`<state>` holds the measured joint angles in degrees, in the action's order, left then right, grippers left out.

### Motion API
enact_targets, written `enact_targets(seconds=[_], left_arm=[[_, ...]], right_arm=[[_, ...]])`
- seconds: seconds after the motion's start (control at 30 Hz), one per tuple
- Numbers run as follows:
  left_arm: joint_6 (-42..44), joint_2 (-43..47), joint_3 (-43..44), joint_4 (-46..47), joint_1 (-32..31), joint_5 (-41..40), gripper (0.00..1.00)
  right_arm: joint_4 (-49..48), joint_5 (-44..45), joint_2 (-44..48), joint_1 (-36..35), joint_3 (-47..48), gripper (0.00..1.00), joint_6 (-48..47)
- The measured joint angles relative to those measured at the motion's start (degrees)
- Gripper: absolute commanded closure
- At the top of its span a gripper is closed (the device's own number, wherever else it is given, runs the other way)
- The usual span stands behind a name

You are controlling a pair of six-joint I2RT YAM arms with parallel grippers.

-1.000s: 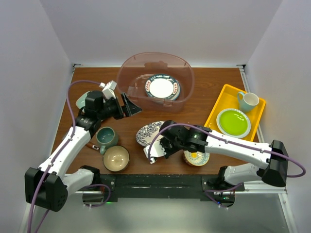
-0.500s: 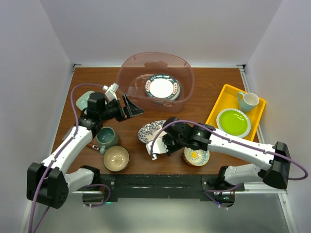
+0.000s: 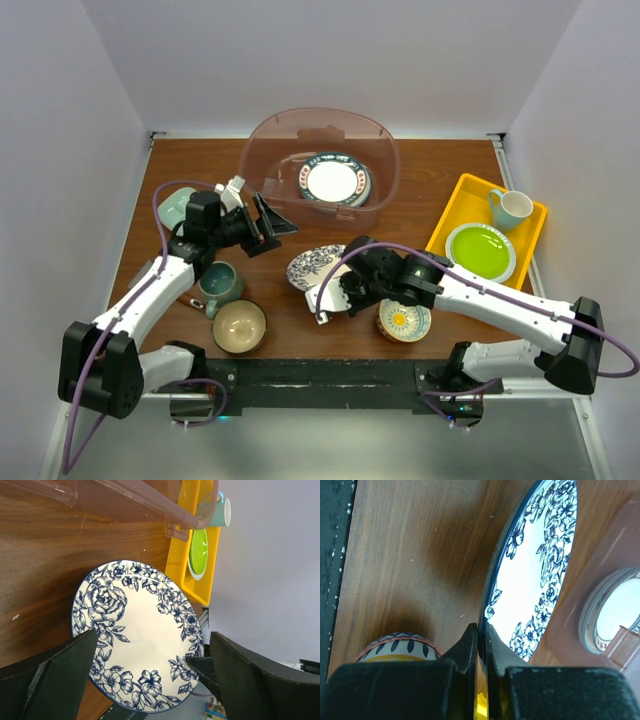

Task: Place the mixed dishes into the plastic bin
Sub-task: Pick up the plate at the center of the board.

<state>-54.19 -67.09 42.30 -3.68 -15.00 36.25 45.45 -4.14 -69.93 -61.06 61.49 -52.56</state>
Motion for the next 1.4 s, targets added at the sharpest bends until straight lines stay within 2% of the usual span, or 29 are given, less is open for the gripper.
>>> enact_targets(seconds=[0.37,0.83,0.97,1.1,1.17,1.2,1.23,1.3,1.33,1.4], left_arm=[[-5.05,-1.44,-0.52,-0.37,-0.02,-0.48,0.0],[-6.69,-1.53,-0.98,-7.93,-0.02,-3.96,0.0],[-9.11,-1.53,-2.69,-6.91,-0.02,-3.8,0.04],[-11.89,-1.53,-5.05,-4.7,-0.02,-3.08,0.19],[-13.16,-1.46,-5.95,-3.56,-0.02,-2.64,0.33],[-13.77,-1.38,-6.23,-2.95,-0.02,-2.45,0.4],[-14.12,-1.2,-6.47,-2.43,-0.02,-2.25,0.55],[-14.67,-0.72,-6.64,-1.46,-0.02,-1.79,0.7],[-15.21,-0.59,-6.64,-1.11,-0.02,-1.73,0.84],[-15.26,-0.26,-6.75,-0.85,0.0,-1.92,0.96]], right_arm=[[0.35,-0.02,0.0,0.37,0.66,1.0,0.0],[0.63,0.07,0.5,2.6,4.22,1.0,0.44],[0.52,-0.15,-0.79,2.58,6.12,1.0,1.22],[-0.87,-0.13,-2.47,2.58,7.13,1.0,1.88],[-1.4,-0.13,-2.97,2.58,7.17,1.0,2.23],[-1.49,-0.17,-3.23,2.58,7.17,1.0,2.4],[-1.55,-0.2,-3.43,2.58,7.17,1.0,2.54],[-1.73,-0.5,-3.87,2.58,7.17,1.0,2.75],[-1.81,-0.66,-4.07,2.58,7.17,1.0,2.89],[-1.79,-1.03,-4.28,2.58,7.17,1.0,3.41]])
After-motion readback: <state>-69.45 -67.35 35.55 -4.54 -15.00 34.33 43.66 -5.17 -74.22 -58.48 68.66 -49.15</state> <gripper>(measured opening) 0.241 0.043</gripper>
